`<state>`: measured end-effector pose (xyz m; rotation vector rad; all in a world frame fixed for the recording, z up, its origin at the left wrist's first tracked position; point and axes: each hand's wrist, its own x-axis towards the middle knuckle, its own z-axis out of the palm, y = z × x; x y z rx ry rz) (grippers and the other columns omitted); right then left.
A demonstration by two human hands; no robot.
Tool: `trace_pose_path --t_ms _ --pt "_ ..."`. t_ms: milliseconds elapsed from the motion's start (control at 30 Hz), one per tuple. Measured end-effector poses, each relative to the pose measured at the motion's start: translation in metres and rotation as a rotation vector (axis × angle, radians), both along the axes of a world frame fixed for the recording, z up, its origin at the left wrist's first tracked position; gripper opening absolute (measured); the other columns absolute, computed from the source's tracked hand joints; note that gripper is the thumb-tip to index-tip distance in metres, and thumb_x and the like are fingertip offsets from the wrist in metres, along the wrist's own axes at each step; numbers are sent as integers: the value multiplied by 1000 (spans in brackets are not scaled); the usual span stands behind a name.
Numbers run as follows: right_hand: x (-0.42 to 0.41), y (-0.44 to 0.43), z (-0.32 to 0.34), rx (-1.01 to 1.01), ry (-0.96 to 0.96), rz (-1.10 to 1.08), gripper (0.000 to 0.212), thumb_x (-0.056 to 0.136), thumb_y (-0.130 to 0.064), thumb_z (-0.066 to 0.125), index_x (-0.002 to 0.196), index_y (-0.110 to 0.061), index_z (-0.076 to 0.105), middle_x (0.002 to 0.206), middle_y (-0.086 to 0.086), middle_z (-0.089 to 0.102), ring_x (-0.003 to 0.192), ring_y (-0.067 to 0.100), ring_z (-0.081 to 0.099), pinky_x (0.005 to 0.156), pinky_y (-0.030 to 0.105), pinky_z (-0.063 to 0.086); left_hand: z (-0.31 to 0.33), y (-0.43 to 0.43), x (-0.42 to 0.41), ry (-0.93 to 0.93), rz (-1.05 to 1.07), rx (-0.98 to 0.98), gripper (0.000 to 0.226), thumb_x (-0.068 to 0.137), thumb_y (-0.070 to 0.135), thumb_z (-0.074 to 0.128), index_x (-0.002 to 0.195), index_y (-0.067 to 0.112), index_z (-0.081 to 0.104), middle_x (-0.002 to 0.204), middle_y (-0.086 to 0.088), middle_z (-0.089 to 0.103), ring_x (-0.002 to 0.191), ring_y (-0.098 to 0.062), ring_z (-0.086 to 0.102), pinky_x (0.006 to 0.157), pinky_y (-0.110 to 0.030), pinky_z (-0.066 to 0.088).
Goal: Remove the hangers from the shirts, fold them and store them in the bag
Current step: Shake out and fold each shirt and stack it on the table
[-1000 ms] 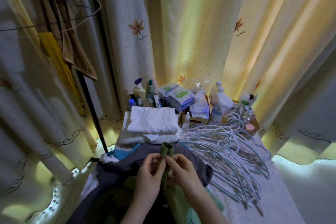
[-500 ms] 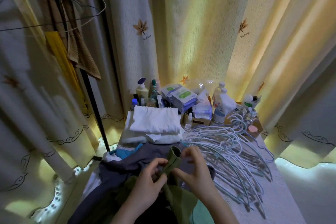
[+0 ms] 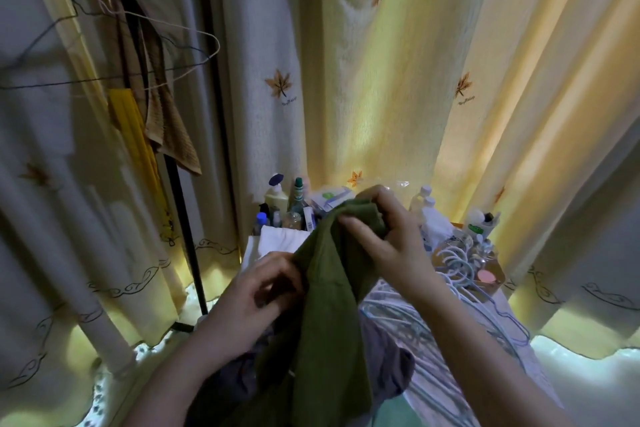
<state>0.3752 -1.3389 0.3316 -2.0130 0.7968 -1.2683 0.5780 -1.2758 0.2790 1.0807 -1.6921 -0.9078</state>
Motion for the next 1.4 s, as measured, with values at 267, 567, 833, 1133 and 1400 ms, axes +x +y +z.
trace_pose_path --t_ms 267,567,833,1133,1400 --pt "-20 -26 134 -327 410 -231 32 74 -37 75 86 -13 57 81 -6 62 78 6 59 71 23 53 79 -46 -3 79 154 -191 25 98 24 46 98 31 70 101 15 67 100 3 59 76 -2 42" --pt "-29 -21 157 -470 523 -256 29 74 -34 76 83 -18 54 74 -18 57 71 -1 58 64 14 49 87 -70 -62 141 82 -46 73 52 75 70 111 34 57 111 11 63 103 -7 60 93 -38 53" --pt "-74 -22 172 -455 549 -278 34 69 -30 80 87 -8 60 80 1 64 76 14 62 67 21 50 27 -85 -67 -130 33 140 32 61 52 79 77 32 60 81 20 63 78 11 60 64 -6 46" --pt "-139 -24 159 -253 413 -353 31 62 -52 70 86 -33 69 79 -11 71 77 2 67 67 13 54 21 -83 -29 234 332 -163 37 76 -3 70 78 35 69 76 23 72 75 8 65 66 -6 48" --pt "-168 -21 131 -27 245 -178 23 76 -41 62 91 -25 71 94 4 72 80 15 70 62 20 57 92 -67 4 513 -41 43 60 48 50 87 101 31 66 88 -9 74 74 -21 72 56 -31 59"
